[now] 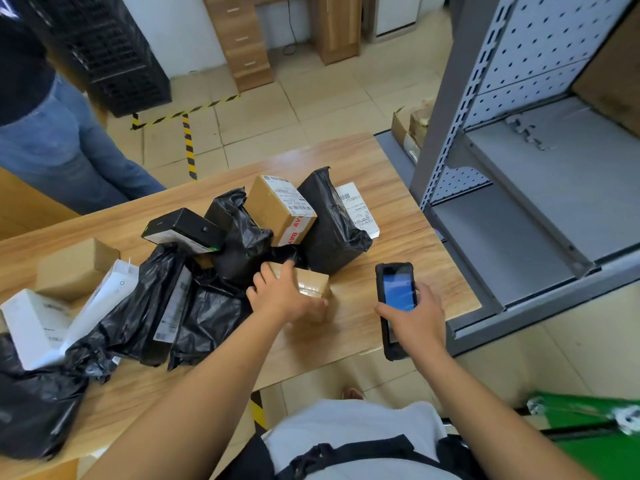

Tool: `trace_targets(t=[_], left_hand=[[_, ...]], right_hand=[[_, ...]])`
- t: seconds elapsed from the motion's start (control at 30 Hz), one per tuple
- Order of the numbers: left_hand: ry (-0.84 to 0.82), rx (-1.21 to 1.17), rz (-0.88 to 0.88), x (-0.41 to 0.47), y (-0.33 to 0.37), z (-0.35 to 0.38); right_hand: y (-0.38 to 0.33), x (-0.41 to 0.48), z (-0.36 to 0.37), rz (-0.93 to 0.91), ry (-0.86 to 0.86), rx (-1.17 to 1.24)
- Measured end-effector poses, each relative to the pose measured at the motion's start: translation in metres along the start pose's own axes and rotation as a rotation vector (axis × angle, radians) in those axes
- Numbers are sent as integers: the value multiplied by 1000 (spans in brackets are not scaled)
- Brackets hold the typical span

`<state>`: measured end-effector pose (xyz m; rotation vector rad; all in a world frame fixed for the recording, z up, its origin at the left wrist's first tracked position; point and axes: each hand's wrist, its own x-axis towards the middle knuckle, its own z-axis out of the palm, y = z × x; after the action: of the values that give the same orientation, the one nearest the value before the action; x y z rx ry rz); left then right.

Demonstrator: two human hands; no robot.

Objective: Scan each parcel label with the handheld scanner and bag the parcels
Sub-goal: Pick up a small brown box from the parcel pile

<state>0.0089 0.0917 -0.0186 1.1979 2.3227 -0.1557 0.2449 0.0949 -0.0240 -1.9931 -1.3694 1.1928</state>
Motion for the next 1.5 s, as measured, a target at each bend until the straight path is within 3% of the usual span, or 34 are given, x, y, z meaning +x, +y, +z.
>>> trace_targets(t=[0.27,0.43,0.7,0.93,1.17,1.27,1.37,1.5], left_hand=[[78,-116,94,-20,-25,15],[221,-382,234,-55,-68,50],[199,-493,294,-76,-91,86],[123,-463,304,-78,-96,86],[380,-590,98,-83,-85,57],[437,-609,103,-89,-73,37],[256,-836,204,-95,-58,5],[-82,-1014,359,-102,-35,-40]], right_hand=[[10,-8,4,-36,-2,8],[7,-11,14,-62,-48,30],[5,-23,27,-104,-111,34],[7,-28,27,-146,-149,68],[3,-31,21,-197,-163,162],[-2,-34,18,-195,-200,199],[-10,-35,10,-155,-317,240],[-31,-38,-10,-176,-620,342]])
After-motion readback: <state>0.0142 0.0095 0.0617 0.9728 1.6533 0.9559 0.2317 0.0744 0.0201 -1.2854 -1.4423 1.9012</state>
